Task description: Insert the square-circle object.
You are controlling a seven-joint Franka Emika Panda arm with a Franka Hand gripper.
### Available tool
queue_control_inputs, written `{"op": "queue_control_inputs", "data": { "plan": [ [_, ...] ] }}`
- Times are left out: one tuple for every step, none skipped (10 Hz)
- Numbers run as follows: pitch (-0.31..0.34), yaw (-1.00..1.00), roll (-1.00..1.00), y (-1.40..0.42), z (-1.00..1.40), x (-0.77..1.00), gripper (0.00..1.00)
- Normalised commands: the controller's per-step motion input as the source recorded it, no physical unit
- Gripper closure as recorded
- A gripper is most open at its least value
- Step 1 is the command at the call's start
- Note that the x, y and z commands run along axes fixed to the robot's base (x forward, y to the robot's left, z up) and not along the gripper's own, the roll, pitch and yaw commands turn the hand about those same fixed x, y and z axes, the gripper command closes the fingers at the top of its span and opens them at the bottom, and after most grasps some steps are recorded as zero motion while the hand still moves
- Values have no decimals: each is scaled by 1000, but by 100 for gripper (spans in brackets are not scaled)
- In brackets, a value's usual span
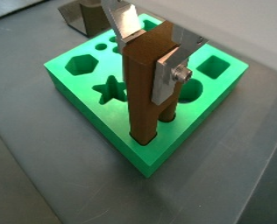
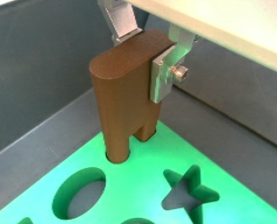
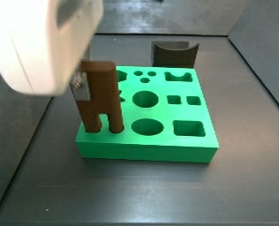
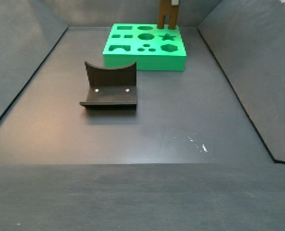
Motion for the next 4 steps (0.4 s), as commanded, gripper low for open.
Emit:
{"op": "queue_control_inputs", "data": {
  "plan": [
    [170, -163, 50, 0, -486, 343, 100],
    [136, -131, 54, -83, -369, 237, 100],
    [0, 0, -43, 0, -37, 0, 100],
    [0, 0, 0, 0, 0, 0, 100]
  ]
}}
